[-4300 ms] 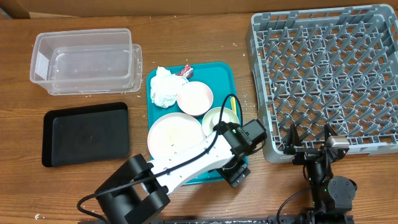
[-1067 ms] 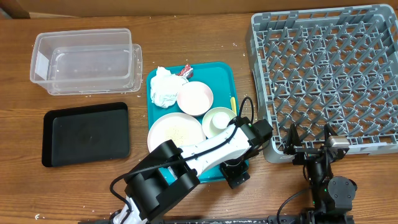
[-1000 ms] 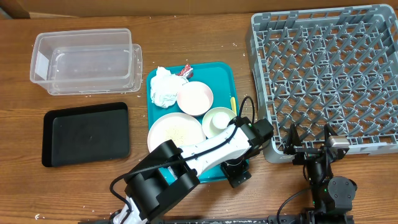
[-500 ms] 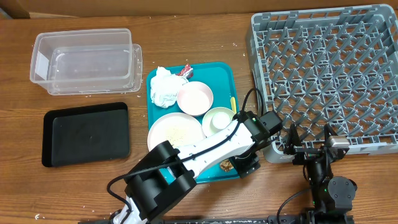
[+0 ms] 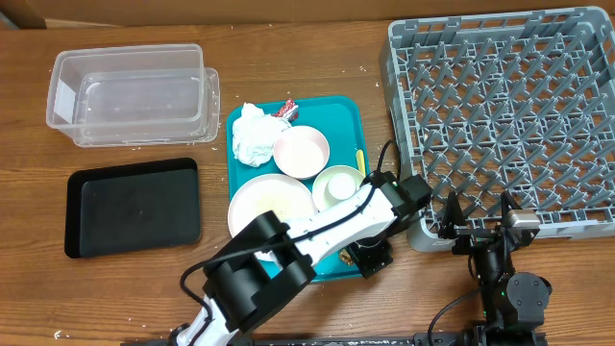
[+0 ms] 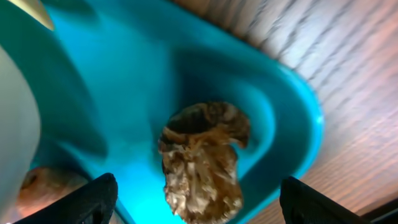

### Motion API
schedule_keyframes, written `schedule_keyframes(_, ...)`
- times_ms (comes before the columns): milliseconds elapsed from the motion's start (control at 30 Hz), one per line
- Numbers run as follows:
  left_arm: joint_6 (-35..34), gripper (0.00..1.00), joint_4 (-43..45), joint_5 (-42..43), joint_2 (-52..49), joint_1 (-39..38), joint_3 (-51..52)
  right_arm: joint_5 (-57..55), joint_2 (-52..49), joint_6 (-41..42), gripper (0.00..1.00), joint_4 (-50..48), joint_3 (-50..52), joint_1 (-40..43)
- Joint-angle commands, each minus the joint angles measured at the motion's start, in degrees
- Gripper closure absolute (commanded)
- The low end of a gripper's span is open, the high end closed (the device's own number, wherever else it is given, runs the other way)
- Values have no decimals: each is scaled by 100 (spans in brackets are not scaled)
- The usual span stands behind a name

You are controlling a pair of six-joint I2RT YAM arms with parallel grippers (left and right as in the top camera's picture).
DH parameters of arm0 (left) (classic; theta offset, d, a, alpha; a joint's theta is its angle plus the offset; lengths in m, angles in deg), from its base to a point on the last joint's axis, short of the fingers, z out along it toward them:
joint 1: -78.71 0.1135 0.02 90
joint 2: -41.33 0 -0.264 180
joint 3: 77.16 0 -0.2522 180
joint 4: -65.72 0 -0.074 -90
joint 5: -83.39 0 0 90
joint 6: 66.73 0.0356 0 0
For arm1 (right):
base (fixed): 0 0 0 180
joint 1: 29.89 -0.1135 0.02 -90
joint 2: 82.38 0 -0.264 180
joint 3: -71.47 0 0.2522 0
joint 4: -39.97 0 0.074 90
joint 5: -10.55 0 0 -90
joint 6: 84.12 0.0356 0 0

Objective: Sort waste into correct bins and load items into the dishwasher
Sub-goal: 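Close the left gripper on the brown food scrap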

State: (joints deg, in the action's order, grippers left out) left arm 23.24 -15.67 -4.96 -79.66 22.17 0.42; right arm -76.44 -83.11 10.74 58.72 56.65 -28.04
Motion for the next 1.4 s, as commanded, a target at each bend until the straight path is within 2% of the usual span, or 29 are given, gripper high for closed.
schedule_keyframes(0, -153, 14, -2, -13, -83, 101, -11, 11, 57, -20, 0, -39, 59, 4)
schedule_keyframes(233, -452, 12, 39, -15, -83, 190, -9, 11, 57, -20, 0, -39, 59, 4)
schedule_keyframes(567, -490, 26, 35, -15, -85, 109, 11, 11, 57, -20, 0, -37, 59, 4)
schedule_keyframes(867, -621, 29, -35, 24, -85, 98, 46, 11, 57, -20, 0, -39, 59, 4)
schedule_keyframes(1367, -643, 28, -131, 365, -85, 66, 214, 11, 57, -20, 0, -37, 59, 4)
